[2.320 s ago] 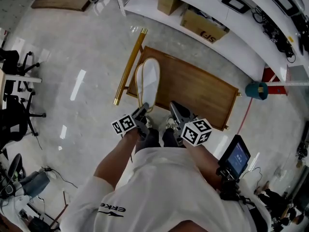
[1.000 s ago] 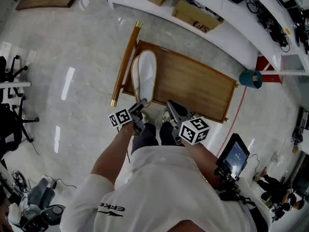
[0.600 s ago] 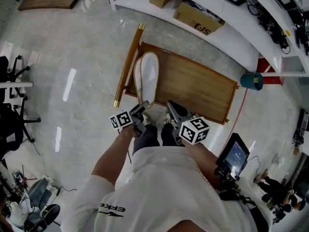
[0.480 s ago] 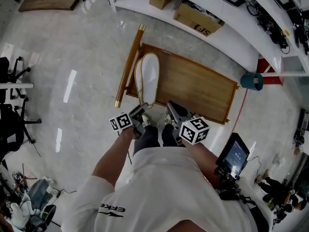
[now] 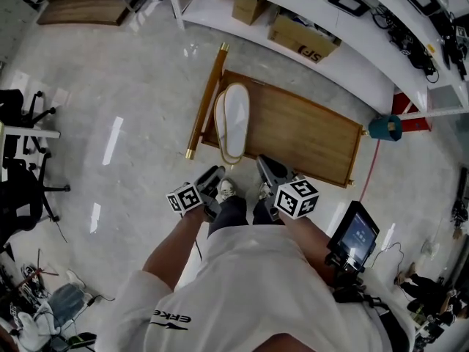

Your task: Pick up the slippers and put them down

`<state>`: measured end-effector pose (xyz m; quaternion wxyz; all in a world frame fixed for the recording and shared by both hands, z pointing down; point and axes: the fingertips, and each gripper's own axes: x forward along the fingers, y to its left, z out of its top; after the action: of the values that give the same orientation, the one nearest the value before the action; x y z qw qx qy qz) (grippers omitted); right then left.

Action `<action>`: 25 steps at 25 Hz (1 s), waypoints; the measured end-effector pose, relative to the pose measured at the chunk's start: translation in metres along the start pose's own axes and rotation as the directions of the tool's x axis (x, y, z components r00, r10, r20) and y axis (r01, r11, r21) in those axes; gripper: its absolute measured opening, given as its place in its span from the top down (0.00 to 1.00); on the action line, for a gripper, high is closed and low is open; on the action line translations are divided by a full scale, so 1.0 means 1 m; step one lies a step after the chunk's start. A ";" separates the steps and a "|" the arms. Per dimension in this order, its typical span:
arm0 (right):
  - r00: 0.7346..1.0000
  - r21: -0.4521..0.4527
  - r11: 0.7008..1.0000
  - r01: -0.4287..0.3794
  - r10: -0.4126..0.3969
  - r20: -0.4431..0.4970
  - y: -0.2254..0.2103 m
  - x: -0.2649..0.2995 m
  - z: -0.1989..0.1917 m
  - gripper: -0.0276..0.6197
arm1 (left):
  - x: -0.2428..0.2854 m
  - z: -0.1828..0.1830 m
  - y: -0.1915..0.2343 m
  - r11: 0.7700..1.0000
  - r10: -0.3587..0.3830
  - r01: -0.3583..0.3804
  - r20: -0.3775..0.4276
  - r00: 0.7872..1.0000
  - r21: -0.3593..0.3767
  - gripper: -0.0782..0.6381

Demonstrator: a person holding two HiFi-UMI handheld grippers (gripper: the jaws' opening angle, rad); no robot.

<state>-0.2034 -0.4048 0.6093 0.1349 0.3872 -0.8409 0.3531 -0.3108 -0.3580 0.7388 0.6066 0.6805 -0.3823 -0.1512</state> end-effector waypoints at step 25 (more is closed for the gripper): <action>0.967 -0.079 0.993 -0.086 0.102 0.235 0.049 -0.175 -0.019 0.95 | -0.047 -0.078 -0.227 0.868 -0.243 0.161 0.119 0.963 0.471 0.89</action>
<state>-0.1247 -0.2719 0.5118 0.0289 0.3819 -0.8800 0.2810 -0.2128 -0.2758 0.5301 0.3745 0.8243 -0.3851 -0.1788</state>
